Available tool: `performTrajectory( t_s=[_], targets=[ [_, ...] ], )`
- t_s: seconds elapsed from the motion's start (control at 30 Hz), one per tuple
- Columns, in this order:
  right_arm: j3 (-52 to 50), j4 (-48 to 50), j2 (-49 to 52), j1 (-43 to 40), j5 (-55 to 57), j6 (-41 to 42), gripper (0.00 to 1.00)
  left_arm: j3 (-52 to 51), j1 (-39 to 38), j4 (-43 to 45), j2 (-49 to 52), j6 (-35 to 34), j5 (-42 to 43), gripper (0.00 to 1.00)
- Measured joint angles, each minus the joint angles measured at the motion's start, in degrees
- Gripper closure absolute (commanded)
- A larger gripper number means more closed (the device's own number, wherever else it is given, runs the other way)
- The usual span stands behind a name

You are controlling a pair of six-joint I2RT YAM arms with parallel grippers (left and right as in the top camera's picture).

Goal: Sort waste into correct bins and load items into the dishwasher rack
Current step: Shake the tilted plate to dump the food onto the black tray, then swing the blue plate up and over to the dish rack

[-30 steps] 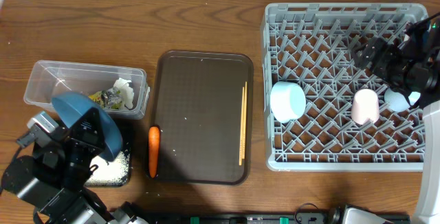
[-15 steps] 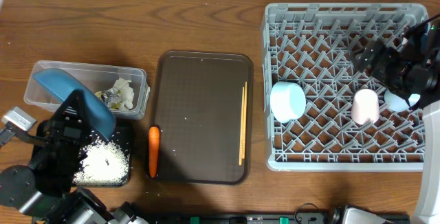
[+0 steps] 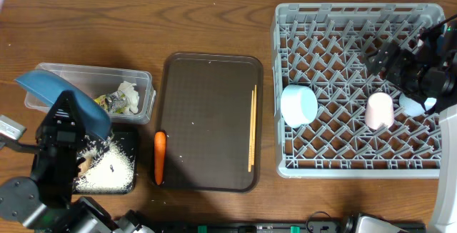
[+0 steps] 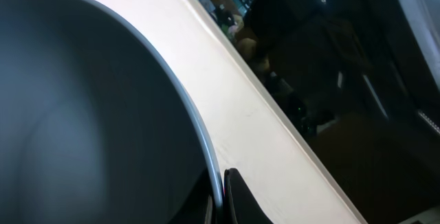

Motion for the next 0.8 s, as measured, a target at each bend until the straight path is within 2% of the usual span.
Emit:
performTrajectory(
  t_s=[0.27,0.4,0.67,0.8],
  targets=[
    [0.0,0.9,0.0,0.0,-0.02,0.0,0.03,0.0,-0.02,-0.02,3.34,0.11,0.57,0.94],
    [0.0,1.9,0.0,0.0,-0.02,-0.15,0.02,0.0,-1.68,0.0,4.26,2.27,1.77,0.94],
    [0.0,2.54,0.0,0.0,-0.02,-0.22,0.02,0.0,-17.0,1.75,10.67,10.47,7.48,0.94],
    [0.0,2.36,0.0,0.0,-0.24,-0.22,0.02,-0.37,-29.73,16.37,18.16,13.07,9.68,0.94]
  ],
)
